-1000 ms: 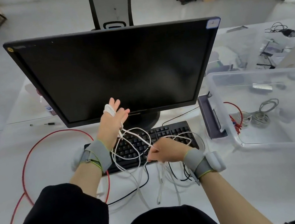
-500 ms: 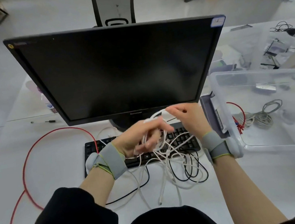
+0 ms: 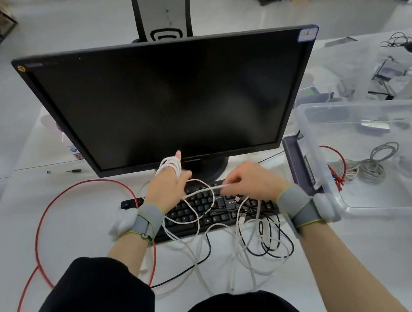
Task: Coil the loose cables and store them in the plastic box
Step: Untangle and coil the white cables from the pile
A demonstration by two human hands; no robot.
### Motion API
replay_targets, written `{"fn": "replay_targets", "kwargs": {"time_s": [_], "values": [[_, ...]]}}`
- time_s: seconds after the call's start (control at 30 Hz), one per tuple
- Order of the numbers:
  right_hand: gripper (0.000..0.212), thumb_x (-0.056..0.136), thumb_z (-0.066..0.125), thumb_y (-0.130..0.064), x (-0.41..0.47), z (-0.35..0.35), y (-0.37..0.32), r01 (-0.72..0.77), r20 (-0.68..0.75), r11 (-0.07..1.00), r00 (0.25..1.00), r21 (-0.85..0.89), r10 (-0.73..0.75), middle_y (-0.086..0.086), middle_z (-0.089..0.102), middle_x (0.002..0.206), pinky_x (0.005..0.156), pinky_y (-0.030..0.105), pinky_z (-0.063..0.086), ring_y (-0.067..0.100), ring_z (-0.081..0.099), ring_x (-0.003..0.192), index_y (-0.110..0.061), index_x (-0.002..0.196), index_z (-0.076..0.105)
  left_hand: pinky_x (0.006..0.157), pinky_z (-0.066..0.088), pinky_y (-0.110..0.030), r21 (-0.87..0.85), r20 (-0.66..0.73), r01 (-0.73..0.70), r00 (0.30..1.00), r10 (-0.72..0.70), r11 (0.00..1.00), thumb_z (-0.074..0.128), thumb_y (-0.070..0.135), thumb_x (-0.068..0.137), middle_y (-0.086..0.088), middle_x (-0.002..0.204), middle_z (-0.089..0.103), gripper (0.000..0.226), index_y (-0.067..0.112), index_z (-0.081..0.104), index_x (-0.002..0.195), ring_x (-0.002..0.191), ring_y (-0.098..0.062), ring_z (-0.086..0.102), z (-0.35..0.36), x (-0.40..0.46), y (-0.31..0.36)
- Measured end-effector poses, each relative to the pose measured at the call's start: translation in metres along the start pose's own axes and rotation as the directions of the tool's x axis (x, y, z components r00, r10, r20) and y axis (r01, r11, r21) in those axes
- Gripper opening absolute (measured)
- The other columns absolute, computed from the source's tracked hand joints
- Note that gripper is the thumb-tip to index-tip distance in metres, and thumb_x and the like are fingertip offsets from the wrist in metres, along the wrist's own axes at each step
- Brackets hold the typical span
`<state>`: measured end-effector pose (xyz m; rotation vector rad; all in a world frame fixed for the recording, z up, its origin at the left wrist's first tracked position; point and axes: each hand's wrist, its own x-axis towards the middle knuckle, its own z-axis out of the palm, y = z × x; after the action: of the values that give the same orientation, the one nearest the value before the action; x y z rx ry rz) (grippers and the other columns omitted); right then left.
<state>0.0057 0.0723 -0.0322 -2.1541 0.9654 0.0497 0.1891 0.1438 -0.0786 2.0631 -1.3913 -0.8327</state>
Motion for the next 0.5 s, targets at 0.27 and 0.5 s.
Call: {"fn": "replay_targets", "kwargs": {"time_s": [0.27,0.5], "values": [[0.007,0.081,0.071,-0.021,0.022,-0.025,0.004,0.122,-0.458,0.958,0.889,0.261,0.011,-0.014,0.054,0.057,0.058,0.010,0.035,-0.001,0.049,0.056,-0.019,0.087,0.074,0.039,0.033,-0.014,-0.514,0.656,0.255,0.732,0.184,0.819,0.020,0.065,0.079,-0.002,0.043,0.056,0.077,0.007,0.067,0.098,0.024,-0.004,0.034,-0.005,-0.025,0.048],[0.026,0.091,0.061,-0.027,0.017,0.013,0.011,0.010,-0.362,0.955,0.927,0.297,0.102,-0.013,0.039,0.034,0.046,0.015,0.027,0.001,0.037,0.035,-0.025,0.066,0.068,0.037,0.033,-0.011,-0.996,0.059,0.049,0.985,0.161,0.069,0.036,0.029,0.098,0.004,0.063,0.067,0.038,0.010,0.065,0.114,0.029,-0.002,0.033,-0.034,-0.008,0.060]]}}
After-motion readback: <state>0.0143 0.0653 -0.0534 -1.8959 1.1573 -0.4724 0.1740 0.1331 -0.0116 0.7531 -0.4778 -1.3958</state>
